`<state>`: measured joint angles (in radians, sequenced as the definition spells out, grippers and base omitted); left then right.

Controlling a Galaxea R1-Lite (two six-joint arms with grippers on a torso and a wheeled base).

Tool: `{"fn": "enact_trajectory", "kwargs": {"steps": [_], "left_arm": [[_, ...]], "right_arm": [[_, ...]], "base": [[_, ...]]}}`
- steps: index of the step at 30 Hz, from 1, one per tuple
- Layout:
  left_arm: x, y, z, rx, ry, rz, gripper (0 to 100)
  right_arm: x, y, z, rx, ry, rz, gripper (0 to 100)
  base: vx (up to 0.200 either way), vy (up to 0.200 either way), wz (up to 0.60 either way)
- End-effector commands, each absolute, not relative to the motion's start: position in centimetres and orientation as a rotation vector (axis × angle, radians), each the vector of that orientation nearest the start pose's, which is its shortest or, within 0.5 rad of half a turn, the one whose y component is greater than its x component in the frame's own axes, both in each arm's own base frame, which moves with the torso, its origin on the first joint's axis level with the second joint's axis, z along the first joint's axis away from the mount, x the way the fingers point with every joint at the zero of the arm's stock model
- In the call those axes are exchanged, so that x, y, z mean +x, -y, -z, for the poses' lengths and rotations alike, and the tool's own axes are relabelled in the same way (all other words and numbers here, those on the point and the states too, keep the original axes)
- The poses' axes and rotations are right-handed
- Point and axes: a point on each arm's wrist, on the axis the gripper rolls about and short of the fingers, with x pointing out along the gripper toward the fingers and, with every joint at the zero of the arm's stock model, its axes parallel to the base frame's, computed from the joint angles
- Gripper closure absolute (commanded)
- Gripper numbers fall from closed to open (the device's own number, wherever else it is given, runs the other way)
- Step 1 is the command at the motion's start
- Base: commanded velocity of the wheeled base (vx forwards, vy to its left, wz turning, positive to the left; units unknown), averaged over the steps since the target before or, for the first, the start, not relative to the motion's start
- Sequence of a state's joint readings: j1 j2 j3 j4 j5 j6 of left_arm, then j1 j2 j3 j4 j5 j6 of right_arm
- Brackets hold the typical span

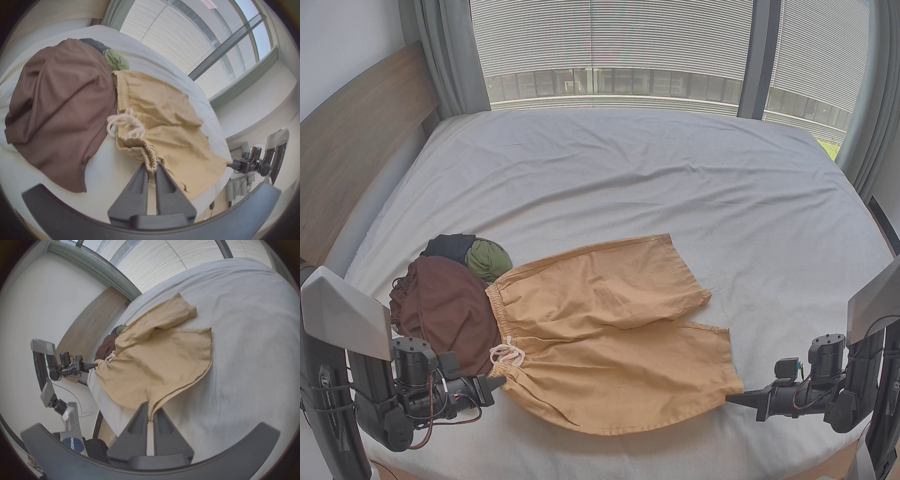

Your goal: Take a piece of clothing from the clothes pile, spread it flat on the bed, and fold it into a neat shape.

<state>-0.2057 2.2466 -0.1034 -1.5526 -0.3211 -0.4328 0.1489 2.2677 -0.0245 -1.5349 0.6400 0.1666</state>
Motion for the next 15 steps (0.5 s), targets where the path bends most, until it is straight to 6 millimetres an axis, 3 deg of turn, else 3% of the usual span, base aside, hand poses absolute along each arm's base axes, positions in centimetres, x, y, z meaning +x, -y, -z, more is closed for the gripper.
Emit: {"fn": "enact_trajectory", "kwargs": {"steps": [1, 15], "left_arm": [[24.1, 5.8, -0.7, -0.461, -0.616, 0.395, 100], [25.1, 5.7, -1.0, -0.493, -0.577, 0.378, 100]], "right_arm": [[21.9, -4.7, 0.4, 0.33, -0.693, -0.707, 100], [23.9, -5.1, -0.9, 0.347, -0.594, -0.716, 100]], "base": [[0.0, 0.0, 0.0], [0.0, 0.0, 0.0]]}}
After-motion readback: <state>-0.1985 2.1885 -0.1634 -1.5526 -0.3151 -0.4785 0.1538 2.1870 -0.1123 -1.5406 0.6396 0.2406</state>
